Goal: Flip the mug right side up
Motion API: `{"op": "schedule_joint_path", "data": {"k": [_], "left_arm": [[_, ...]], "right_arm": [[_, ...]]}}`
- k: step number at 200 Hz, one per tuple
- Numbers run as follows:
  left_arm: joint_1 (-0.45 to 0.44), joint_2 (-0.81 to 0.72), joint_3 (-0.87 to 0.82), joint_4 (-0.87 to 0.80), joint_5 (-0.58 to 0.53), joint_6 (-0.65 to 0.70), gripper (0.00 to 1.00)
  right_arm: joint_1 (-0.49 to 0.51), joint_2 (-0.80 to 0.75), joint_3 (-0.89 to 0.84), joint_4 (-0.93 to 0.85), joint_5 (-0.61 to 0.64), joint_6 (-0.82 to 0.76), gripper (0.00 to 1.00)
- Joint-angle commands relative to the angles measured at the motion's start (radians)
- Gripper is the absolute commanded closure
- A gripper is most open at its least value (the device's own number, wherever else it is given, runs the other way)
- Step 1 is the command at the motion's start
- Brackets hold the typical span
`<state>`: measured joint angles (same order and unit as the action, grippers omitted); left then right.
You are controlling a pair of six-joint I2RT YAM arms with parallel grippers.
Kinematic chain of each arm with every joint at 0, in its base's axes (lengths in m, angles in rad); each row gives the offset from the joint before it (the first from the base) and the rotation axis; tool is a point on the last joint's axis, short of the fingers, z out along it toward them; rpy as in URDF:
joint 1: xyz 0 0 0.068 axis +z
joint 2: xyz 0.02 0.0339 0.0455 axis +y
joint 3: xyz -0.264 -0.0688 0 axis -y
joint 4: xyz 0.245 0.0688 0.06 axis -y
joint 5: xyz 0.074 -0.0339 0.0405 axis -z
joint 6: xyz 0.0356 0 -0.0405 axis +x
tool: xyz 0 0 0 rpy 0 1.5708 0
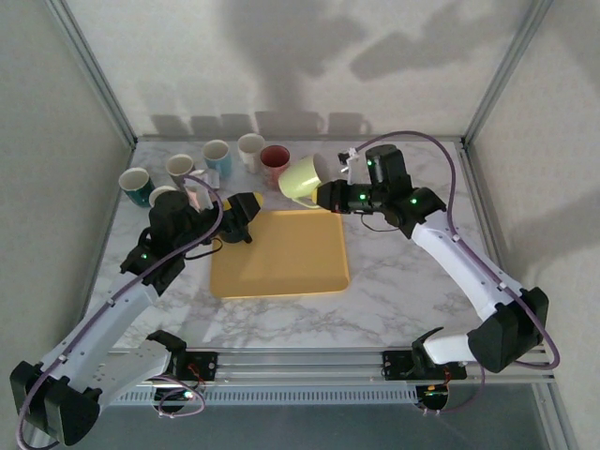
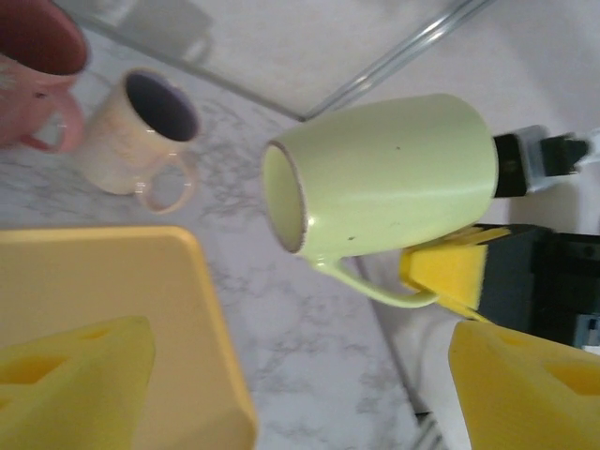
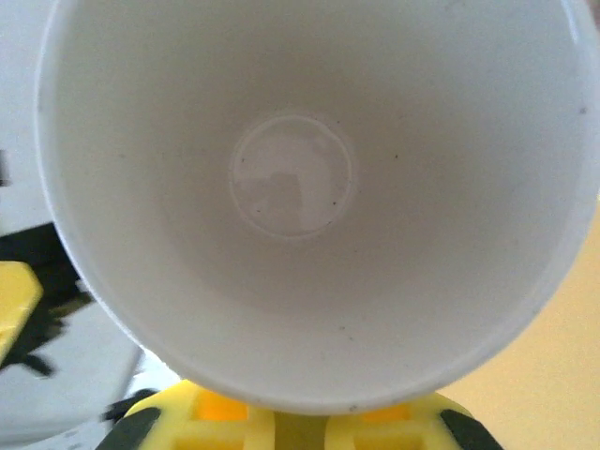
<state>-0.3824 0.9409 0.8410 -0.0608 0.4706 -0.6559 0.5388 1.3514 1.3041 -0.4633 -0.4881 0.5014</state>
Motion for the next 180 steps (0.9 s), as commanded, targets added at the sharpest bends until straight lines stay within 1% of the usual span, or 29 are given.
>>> {"op": "schedule_joint_path", "data": {"k": [1, 30, 47, 95, 117, 135, 180], "left_arm": [[0.007, 0.025, 0.064, -0.151, -0.097, 0.121, 0.19], [0.006, 0.060, 0.095, -0.239, -0.204, 0.132, 0.19], [0.007, 0.076, 0.103, -0.271, -0.262, 0.132, 0.19], [0.007, 0.108, 0.094, -0.287, -0.279, 0.141, 0.17], [0.007, 0.123, 0.096, -0.310, -0.306, 0.146, 0.17], [0.007, 0.134, 0.095, -0.325, -0.322, 0.145, 0.16], [0.007, 0.160, 0.089, -0.339, -0.353, 0.141, 0.16]], "right_arm": [[-0.006, -0.056, 0.066, -0.093, 0.219, -0.212, 1.00], [-0.008, -0.052, 0.066, -0.153, 0.439, -0.343, 1.00], [-0.008, -0.022, 0.081, -0.183, 0.532, -0.396, 1.00], [-0.016, 0.095, 0.150, -0.208, 0.719, -0.472, 1.00], [-0.029, 0.175, 0.205, -0.219, 0.765, -0.494, 1.00], [-0.043, 0.252, 0.251, -0.220, 0.779, -0.506, 1.00], [-0.085, 0.422, 0.364, -0.199, 0.752, -0.510, 1.00]]}}
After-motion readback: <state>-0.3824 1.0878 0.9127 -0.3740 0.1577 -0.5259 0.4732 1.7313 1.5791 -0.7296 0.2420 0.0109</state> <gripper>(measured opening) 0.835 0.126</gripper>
